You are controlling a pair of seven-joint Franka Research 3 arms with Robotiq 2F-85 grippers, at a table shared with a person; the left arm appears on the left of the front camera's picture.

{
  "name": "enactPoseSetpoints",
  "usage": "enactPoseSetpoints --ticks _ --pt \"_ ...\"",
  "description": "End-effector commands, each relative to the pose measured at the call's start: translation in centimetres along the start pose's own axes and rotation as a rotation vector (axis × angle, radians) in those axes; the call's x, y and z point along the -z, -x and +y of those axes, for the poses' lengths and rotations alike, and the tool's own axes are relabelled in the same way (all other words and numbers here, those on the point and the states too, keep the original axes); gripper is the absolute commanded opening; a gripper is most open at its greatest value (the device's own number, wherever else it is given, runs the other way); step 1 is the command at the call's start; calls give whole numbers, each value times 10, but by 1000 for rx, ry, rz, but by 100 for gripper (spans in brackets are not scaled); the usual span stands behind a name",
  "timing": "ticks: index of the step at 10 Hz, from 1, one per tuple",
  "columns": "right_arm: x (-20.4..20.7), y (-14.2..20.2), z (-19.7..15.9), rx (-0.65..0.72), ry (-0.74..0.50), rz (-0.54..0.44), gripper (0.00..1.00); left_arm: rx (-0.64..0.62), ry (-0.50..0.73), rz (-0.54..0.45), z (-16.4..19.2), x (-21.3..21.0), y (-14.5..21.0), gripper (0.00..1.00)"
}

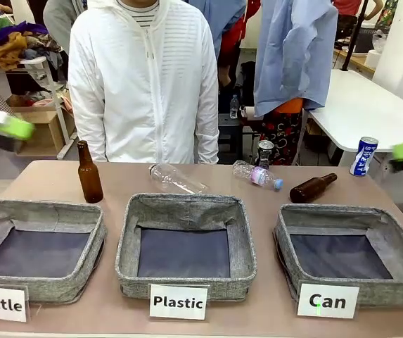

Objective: Sort the can waste into the basket.
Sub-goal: Pick up the can waste from the table and place it in the right Fabric basket.

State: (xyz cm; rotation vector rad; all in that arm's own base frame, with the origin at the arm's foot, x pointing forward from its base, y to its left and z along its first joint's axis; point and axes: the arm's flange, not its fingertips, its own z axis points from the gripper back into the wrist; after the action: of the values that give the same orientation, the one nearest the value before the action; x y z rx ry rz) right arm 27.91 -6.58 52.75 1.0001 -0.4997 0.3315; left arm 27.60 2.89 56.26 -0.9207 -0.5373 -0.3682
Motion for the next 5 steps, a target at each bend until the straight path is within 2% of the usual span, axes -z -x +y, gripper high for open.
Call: enactPoseSetpoints --ticks 1,2,3,4,5 --pt "-29 10 -54 144 -89 -142 100 -278 101 -118 100 -11 72 100" --pt "-42 16 -79 230 -109 -202 100 -383 158 -174 129 -14 83 100" --pt "-51 18 -105 302 -131 -235 100 -426 284 -217 155 -14 92 100" --pt "-57 18 -131 390 -155 -263 100 -448 372 -263 169 -10 98 100" --pt "-61 19 -155 462 -170 -298 100 -483 423 -313 161 18 102 100"
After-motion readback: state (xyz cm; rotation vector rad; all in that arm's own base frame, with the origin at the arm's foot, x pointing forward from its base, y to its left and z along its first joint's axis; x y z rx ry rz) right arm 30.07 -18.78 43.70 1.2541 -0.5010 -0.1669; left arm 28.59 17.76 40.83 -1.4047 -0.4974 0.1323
